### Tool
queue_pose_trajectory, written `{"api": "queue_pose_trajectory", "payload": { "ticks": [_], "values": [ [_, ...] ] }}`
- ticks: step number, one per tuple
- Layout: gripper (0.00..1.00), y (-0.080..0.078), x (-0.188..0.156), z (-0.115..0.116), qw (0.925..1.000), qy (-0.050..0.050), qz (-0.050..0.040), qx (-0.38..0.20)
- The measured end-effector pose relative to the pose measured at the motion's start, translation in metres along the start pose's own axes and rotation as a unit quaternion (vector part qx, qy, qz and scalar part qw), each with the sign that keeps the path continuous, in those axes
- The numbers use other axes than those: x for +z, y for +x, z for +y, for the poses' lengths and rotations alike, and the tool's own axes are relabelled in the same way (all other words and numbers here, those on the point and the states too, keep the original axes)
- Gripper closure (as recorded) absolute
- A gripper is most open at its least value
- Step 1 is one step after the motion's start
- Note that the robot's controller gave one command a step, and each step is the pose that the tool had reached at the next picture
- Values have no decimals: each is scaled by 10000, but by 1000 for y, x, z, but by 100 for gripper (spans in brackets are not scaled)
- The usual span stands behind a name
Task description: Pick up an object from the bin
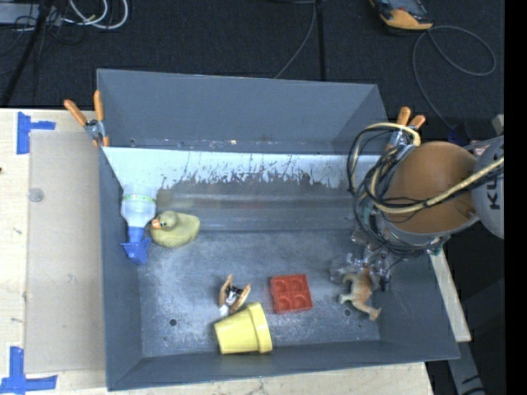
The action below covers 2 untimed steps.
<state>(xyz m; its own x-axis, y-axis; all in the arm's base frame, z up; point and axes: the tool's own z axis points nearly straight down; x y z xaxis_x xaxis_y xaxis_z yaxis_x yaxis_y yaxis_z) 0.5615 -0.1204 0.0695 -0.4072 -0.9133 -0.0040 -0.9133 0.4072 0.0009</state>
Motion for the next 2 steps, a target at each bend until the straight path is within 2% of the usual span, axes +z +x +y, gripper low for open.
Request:
{"api": "queue_pose_trajectory", "payload": {
  "ticks": [2],
  "values": [
    [100, 0, -17, 3, 10000, -52, 6, 11]
  ]
}}
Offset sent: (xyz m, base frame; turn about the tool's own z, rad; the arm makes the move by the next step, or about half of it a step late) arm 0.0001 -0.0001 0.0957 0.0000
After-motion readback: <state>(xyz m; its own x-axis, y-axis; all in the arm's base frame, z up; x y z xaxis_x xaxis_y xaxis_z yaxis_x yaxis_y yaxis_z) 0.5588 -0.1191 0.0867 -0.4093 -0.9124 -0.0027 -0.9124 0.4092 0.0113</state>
